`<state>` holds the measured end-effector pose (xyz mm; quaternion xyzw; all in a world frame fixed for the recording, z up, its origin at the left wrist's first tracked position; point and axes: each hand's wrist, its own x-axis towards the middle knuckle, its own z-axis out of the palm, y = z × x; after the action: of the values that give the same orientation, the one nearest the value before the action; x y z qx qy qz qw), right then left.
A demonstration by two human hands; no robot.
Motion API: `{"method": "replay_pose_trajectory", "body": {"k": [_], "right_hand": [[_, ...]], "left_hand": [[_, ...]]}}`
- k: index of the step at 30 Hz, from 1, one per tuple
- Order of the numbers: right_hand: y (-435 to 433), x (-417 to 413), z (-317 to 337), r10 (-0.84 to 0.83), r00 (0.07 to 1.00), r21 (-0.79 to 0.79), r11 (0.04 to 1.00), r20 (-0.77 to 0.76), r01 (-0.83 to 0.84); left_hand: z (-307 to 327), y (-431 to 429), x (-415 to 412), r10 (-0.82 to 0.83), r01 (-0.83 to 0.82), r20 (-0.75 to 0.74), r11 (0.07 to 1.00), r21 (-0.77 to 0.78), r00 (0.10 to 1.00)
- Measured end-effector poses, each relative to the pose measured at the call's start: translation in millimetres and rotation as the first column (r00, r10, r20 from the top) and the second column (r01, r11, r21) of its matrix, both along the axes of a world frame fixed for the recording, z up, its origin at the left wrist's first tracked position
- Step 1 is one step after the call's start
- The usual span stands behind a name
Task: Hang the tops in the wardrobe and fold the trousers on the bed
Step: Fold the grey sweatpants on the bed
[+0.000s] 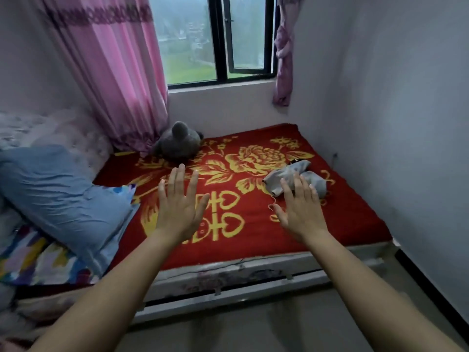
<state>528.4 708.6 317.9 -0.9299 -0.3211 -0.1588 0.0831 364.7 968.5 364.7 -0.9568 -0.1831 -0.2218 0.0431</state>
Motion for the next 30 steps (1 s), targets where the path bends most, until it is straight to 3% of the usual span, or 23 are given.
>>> {"method": "replay_pose_trajectory", "body": {"k": [10, 19, 24, 30], "right_hand": [[34.2, 210.2, -66.4, -0.194, 0.969, -0.212, 0.964, -0.155, 0.159], [20.2, 385.2, -107.8, -0.356, 0.892, -0.239, 0.925, -0.277, 0.295], [3.1, 492.7, -190.4, -0.38, 0.839, -0.234, 0.922, -0.39, 0.309], [-1.0, 599.1, -330.4, -0.358, 0.748, -0.224, 0.934, -0.559, 0.279]], "left_hand": [[-88.2, 52.1, 242.5, -0.08, 0.052, -0.181, 0.986, -0.159, 0.98], [-147.1, 47.5, 468.2, -0.239, 0.163, -0.285, 0.95, -0.265, 0.928], [-232.8, 15.5, 568.3, -0.267, 0.153, -0.327, 0.93, -0.335, 0.906], [-379.7, -24.6, 643.8, -0.229, -0.006, -0.514, 0.91, -0.415, 0.827]]}}
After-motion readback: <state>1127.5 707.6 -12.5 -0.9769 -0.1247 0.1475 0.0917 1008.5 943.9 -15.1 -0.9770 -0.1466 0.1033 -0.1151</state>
